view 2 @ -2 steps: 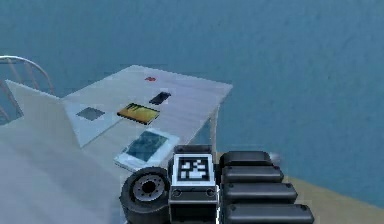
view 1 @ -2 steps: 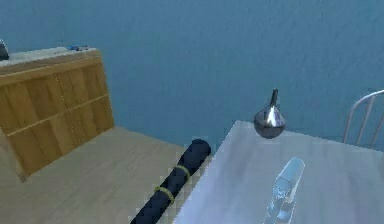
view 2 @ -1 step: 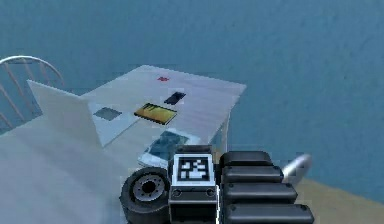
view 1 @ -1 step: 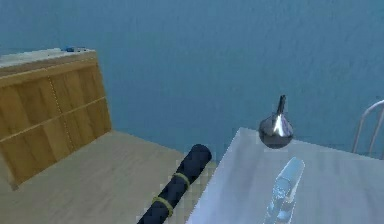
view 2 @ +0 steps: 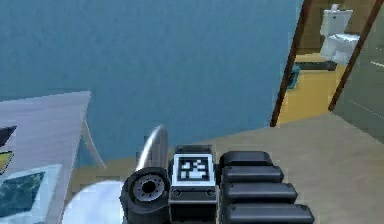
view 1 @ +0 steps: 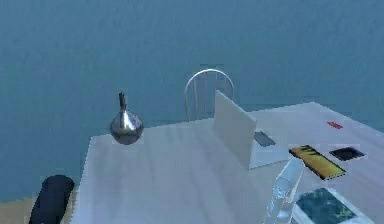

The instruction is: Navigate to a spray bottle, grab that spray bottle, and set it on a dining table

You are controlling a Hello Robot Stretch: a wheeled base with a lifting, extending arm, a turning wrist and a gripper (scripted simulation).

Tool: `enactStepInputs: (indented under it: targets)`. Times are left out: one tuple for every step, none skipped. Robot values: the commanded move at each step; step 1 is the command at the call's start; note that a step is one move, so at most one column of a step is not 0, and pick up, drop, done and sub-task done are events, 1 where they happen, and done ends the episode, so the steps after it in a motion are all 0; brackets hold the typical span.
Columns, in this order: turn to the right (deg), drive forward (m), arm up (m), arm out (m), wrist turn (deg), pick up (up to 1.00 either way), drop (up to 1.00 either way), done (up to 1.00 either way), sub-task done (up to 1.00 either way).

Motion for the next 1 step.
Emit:
enactStepInputs:
  targets:
    - [45.0, 0.0, 0.0, 0.0, 0.0, 0.0, 0.0, 0.0, 0.0]
